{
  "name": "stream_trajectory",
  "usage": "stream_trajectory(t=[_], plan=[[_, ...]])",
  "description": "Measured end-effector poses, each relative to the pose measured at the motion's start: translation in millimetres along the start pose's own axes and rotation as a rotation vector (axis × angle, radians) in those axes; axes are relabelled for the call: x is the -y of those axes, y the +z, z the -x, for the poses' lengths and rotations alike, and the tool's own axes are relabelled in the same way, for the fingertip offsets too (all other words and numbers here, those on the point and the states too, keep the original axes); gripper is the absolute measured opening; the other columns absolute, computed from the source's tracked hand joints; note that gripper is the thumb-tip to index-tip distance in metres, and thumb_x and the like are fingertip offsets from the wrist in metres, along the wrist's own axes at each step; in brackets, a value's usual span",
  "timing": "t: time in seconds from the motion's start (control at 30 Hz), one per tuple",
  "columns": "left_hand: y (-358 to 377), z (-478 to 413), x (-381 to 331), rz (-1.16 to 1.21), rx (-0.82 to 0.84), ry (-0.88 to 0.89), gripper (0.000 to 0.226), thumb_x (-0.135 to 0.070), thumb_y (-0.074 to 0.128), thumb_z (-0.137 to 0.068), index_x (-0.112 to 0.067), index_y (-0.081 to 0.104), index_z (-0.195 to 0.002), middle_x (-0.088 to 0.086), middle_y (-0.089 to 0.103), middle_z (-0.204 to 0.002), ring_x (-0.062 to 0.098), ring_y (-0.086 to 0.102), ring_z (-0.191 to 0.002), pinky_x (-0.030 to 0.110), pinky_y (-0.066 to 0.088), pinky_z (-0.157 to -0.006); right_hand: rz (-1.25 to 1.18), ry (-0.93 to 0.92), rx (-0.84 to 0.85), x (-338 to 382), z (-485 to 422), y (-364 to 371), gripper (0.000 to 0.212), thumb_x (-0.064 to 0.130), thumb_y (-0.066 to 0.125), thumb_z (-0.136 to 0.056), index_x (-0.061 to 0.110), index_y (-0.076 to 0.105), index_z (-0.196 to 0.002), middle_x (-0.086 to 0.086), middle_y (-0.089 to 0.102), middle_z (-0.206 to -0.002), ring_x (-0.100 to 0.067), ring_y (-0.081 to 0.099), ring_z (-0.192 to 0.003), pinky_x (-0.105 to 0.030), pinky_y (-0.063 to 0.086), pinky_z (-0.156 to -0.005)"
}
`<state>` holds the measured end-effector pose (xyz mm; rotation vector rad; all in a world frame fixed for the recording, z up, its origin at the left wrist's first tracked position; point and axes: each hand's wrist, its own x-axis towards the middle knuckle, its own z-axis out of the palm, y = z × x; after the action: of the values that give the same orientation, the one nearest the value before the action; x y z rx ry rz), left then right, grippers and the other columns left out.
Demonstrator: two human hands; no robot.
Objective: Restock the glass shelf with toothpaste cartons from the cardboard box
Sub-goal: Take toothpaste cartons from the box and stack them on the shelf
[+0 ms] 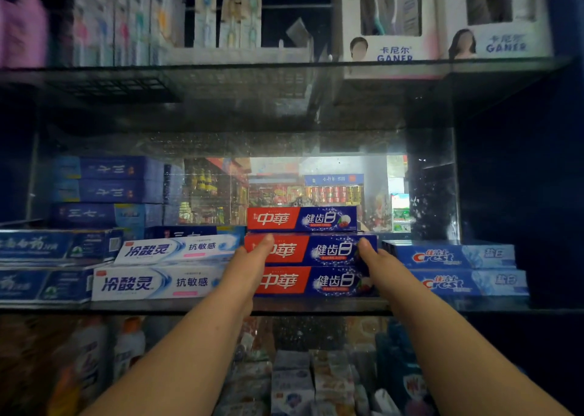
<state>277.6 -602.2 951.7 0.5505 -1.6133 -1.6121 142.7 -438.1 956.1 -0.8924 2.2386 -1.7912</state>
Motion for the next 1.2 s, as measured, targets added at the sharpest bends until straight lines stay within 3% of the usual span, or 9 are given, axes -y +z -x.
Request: stream_trajectory(t=[0.1,0.2,0.33,0.6,0.8,0.9,1.0,1.1,1.2], plan=[[0,-1,-1,0.055,0.003,-0.060,0.037,-0.053,0.055,-0.089,-0.019,0.063,-0.098,0.008,0.074,-0.087,0.028,0.071,-0.080,0.043,0.057,-0.077,-0.187,0.098,0.043,-3,-9,-4,0.066,0.067,0.034,-0.091,0.013,0.055,-0.124,-0.010,0.063,-0.122,-0.027,0.061,-0.107,-0.042,0.046,-0.097],[2,-5,1,0.070,0.006,-0.053,0.040,-0.057,0.053,-0.088,-0.019,0.064,-0.092,0.008,0.074,-0.084,0.028,0.071,-0.079,0.045,0.057,-0.079,-0.284,0.098,0.053,-5,-10,-5,0.070,0.074,0.035,-0.085,0.018,0.059,-0.119,-0.008,0.069,-0.112,-0.026,0.066,-0.099,-0.039,0.051,-0.090],[4,-6,1,0.100,0.011,-0.048,0.041,-0.058,0.052,-0.088,-0.020,0.065,-0.090,0.007,0.074,-0.080,0.027,0.071,-0.076,0.042,0.058,-0.073,-0.492,0.091,0.074,-4,-17,-8,0.079,0.080,0.032,-0.080,0.017,0.066,-0.112,-0.011,0.075,-0.098,-0.032,0.072,-0.090,-0.052,0.055,-0.086],[5,-9,4,0.091,-0.022,-0.032,0.041,-0.059,0.049,-0.090,-0.021,0.064,-0.088,0.005,0.073,-0.077,0.026,0.071,-0.075,0.042,0.058,-0.075,-0.337,0.094,0.017,-9,-15,4,0.070,0.074,0.031,-0.086,0.019,0.053,-0.123,-0.005,0.066,-0.105,-0.025,0.066,-0.096,-0.043,0.053,-0.088],[3,-14,9,0.029,-0.031,-0.051,0.060,-0.064,0.052,-0.085,-0.019,0.053,-0.125,0.009,0.072,-0.103,0.028,0.073,-0.084,0.042,0.060,-0.065,-0.310,0.069,-0.007,-4,-9,3,0.049,0.061,0.028,-0.096,0.018,0.049,-0.107,0.002,0.058,-0.081,-0.014,0.058,-0.073,-0.028,0.044,-0.054],[3,-11,10,-0.010,-0.088,-0.004,0.047,-0.052,0.049,-0.093,-0.018,0.048,-0.124,0.010,0.068,-0.106,0.027,0.070,-0.087,0.040,0.059,-0.070,-0.289,0.037,-0.027,-3,-6,6,0.047,0.058,0.027,-0.098,0.019,0.050,-0.111,0.000,0.061,-0.089,-0.016,0.059,-0.077,-0.029,0.046,-0.059],[3,-4,12,-0.137,-0.167,0.124,0.032,-0.037,0.045,-0.098,-0.020,0.047,-0.125,0.006,0.065,-0.109,0.024,0.066,-0.090,0.044,0.056,-0.082,-0.162,-0.032,-0.101,-5,-5,9,0.049,0.049,0.031,-0.100,0.019,0.037,-0.139,-0.009,0.059,-0.120,-0.017,0.058,-0.081,-0.029,0.048,-0.063],[4,6,11,-0.290,-0.220,0.219,0.047,-0.028,0.040,-0.101,-0.024,0.030,-0.146,0.004,0.060,-0.119,0.024,0.063,-0.098,0.045,0.055,-0.086,-0.054,-0.116,-0.155,-10,-4,10,0.047,0.038,0.037,-0.101,0.018,0.032,-0.143,-0.006,0.055,-0.106,-0.010,0.055,-0.071,-0.024,0.042,-0.050],[6,18,6,-0.370,-0.257,0.262,0.057,-0.023,0.036,-0.102,-0.028,0.012,-0.153,0.008,0.046,-0.142,0.026,0.056,-0.116,0.043,0.052,-0.093,-0.027,-0.141,-0.165,-12,-3,11,0.046,0.037,0.039,-0.101,0.018,0.033,-0.143,-0.005,0.056,-0.106,-0.013,0.057,-0.073,-0.025,0.044,-0.051]])
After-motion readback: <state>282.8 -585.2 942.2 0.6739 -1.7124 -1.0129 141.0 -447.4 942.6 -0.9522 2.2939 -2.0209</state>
